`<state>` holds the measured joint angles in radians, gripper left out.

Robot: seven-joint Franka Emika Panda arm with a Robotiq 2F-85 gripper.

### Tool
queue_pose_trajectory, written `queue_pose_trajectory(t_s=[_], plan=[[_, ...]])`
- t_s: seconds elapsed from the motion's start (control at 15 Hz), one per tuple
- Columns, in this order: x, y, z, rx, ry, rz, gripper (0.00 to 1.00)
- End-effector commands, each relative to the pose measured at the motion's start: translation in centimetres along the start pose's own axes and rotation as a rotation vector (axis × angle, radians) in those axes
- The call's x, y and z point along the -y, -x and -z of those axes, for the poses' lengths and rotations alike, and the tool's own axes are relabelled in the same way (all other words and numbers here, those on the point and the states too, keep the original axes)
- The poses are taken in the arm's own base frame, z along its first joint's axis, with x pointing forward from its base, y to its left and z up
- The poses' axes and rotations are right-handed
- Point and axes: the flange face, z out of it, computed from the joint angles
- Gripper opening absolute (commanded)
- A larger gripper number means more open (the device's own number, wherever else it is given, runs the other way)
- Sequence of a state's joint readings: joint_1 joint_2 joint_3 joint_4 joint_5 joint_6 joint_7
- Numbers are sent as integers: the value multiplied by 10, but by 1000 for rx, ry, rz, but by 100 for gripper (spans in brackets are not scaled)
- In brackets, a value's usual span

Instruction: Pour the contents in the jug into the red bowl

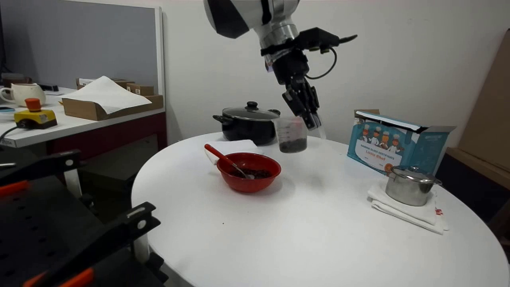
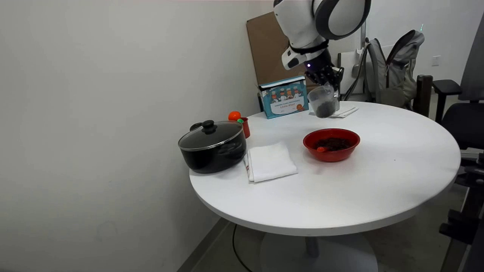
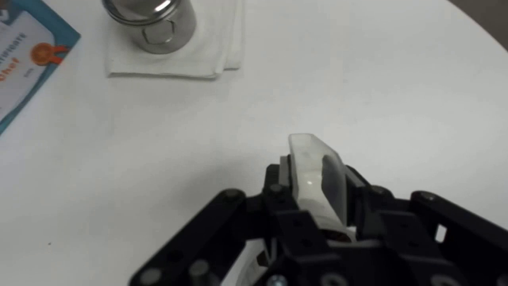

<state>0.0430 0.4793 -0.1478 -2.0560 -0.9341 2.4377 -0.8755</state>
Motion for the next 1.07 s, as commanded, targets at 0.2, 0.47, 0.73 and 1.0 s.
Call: queue_pose_trajectory(t_s=[0.2, 0.47, 0.73, 1.0], plan=[[53, -48, 92, 316, 227, 130, 13], [100, -64, 86, 500, 357, 126, 13], [151, -77, 52, 605, 396, 101, 13], [191, -96, 44, 629, 482, 67, 13]])
